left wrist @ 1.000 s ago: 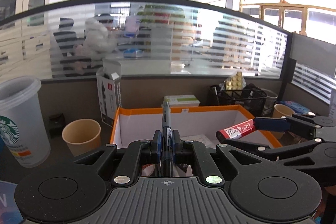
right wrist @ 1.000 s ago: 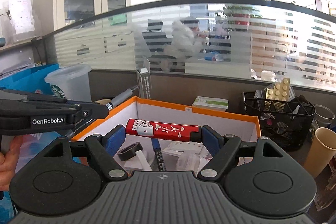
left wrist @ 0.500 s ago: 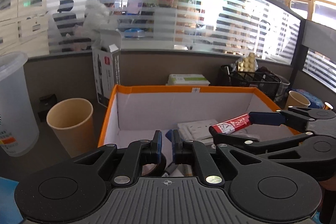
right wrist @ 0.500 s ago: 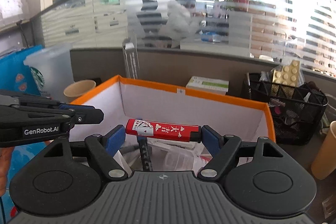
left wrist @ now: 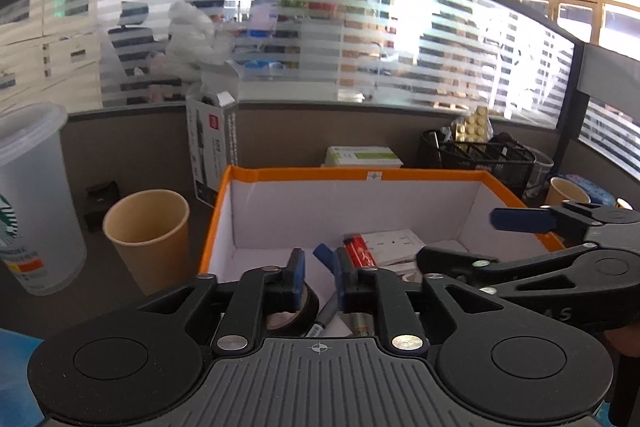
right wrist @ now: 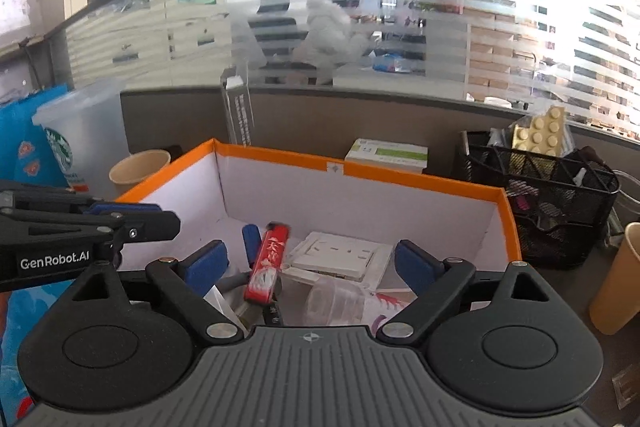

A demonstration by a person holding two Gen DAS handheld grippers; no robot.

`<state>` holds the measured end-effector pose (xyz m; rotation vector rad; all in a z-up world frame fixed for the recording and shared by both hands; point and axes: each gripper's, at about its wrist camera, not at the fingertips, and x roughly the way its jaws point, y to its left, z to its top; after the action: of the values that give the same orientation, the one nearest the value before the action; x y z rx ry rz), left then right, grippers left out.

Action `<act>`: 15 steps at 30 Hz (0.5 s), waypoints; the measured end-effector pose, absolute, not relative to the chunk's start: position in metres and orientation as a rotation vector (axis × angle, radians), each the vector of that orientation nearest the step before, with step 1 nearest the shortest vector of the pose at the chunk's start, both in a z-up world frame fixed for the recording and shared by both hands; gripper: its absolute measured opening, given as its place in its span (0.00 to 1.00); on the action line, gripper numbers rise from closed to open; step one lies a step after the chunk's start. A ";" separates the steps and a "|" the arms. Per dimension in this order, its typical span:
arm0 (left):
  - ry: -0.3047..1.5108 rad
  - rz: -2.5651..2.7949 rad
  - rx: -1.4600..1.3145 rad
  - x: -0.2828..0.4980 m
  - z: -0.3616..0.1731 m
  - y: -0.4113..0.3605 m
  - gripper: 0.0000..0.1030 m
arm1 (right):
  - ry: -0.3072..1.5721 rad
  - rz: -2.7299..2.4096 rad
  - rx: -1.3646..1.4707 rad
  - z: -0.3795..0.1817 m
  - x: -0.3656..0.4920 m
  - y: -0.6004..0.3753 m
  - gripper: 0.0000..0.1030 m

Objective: Organize rigid objects
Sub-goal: 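Open the left tool to drop the pen while the right tool drops the red stick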

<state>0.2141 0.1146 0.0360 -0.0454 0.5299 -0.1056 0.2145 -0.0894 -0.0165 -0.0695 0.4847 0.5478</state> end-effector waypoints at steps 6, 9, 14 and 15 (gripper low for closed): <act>0.497 -0.087 -0.042 0.195 0.050 0.114 0.32 | 0.441 0.538 -0.065 0.000 0.193 -0.096 0.93; 0.479 -0.083 -0.040 0.185 0.058 0.112 0.44 | 0.428 0.538 -0.068 0.005 0.183 -0.097 0.93; 0.446 -0.034 -0.023 0.167 0.069 0.109 0.70 | 0.396 0.523 -0.063 0.016 0.164 -0.103 0.96; 0.440 -0.024 -0.023 0.164 0.071 0.110 0.79 | 0.387 0.519 -0.058 0.018 0.160 -0.105 0.97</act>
<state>0.1637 0.1097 0.0705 -0.0233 0.4396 -0.0239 0.1600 -0.1048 0.0177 -0.0583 0.3870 0.5185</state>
